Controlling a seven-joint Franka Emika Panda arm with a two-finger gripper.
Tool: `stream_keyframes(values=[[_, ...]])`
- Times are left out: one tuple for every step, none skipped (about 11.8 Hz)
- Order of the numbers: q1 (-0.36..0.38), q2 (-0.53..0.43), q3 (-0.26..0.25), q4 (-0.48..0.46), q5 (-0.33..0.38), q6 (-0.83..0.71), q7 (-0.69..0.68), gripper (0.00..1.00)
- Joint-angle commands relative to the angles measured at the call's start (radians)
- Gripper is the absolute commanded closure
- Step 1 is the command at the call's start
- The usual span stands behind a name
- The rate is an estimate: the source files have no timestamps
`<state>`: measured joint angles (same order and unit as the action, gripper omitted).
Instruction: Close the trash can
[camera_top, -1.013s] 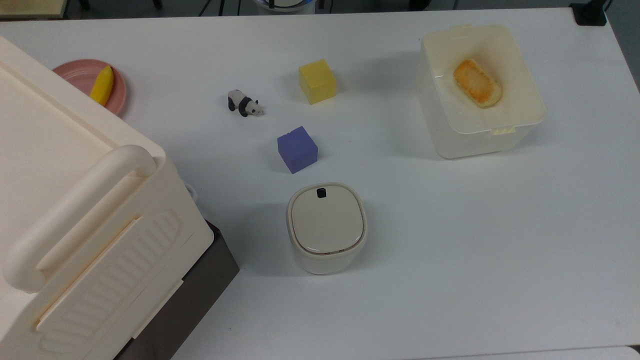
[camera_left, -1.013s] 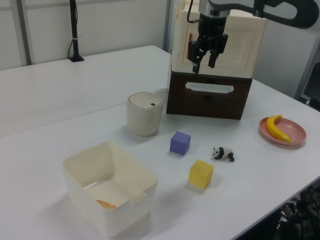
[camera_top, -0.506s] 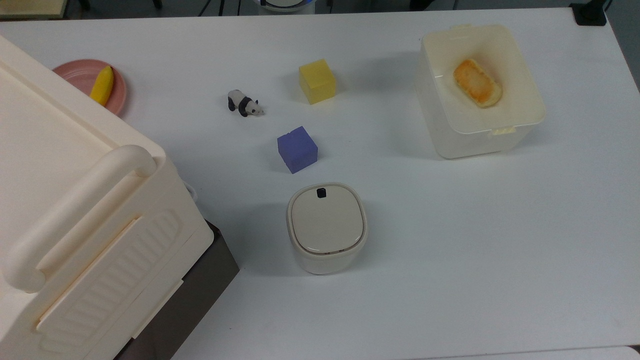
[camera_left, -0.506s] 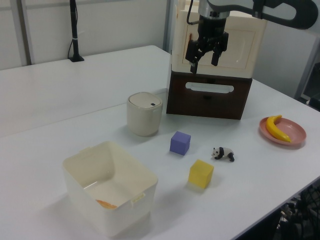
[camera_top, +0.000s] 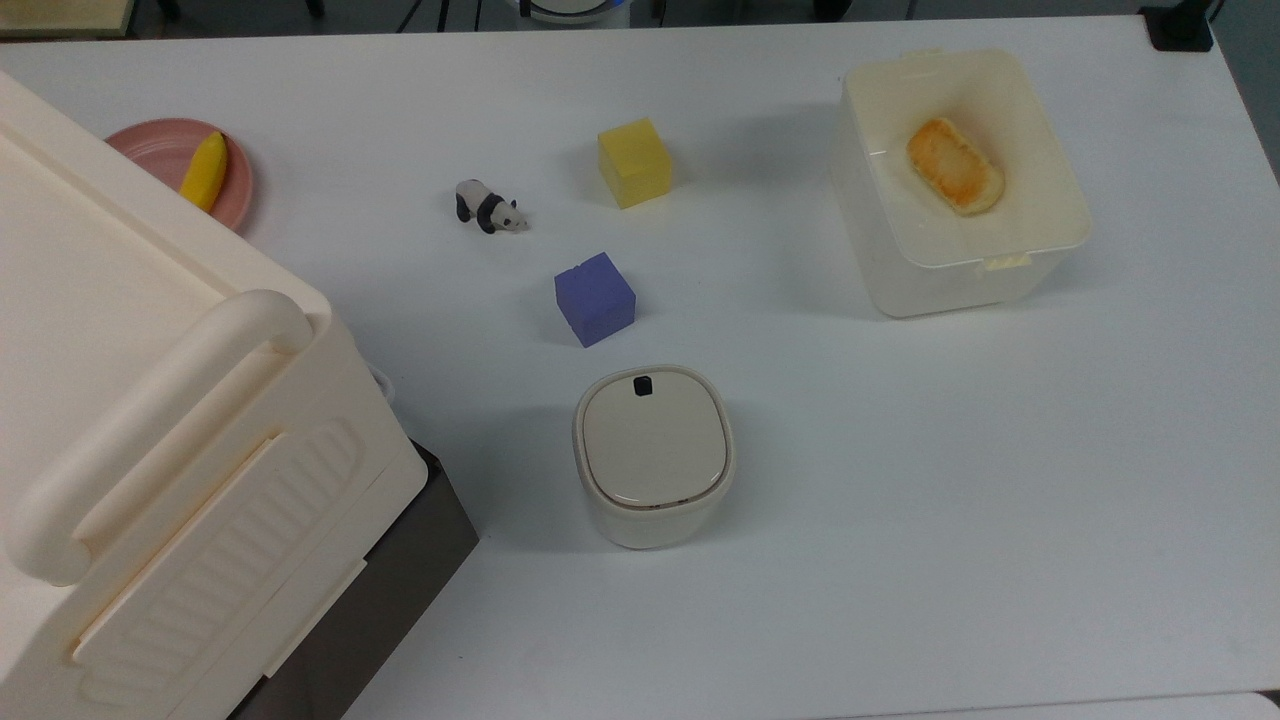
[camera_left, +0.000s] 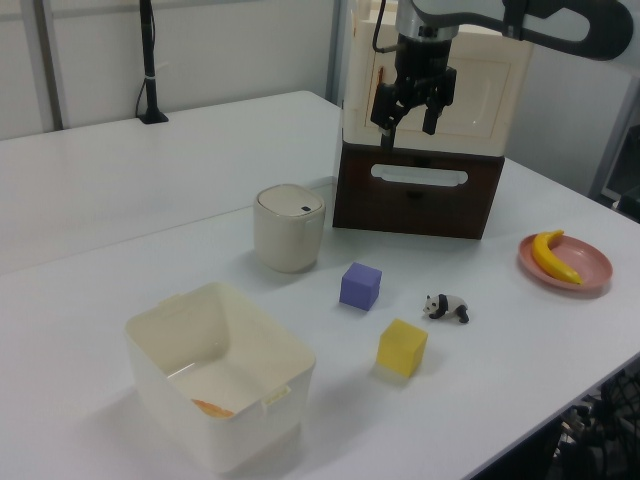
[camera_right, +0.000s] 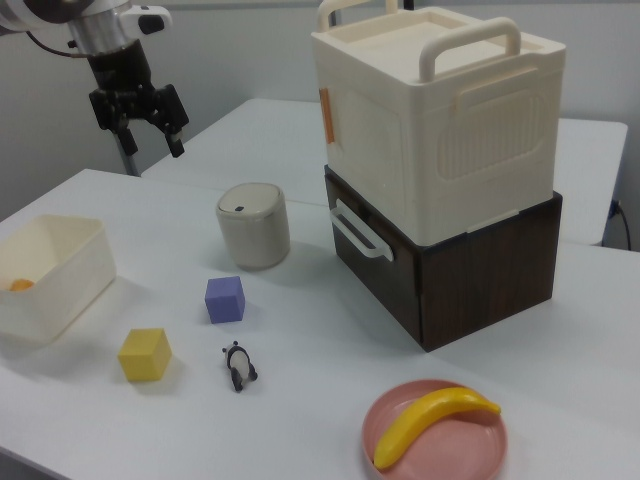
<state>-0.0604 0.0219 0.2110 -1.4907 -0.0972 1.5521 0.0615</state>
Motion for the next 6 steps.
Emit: stream_keyframes(values=[[0.001,-0.013,-0.012,-0.016,-0.013,-0.001,-0.011,0.00],[0.001,-0.013,-0.010,-0.017,-0.016,0.002,-0.009,0.00],[0.001,-0.013,-0.010,-0.017,-0.016,0.008,-0.009,0.00],[0.001,-0.013,-0.010,-0.022,-0.015,0.009,-0.008,0.00],[0.001,-0.011,-0.010,-0.023,-0.015,0.009,-0.008,0.00],[-0.001,-0.004,-0.010,-0.023,-0.013,0.009,-0.006,0.00]])
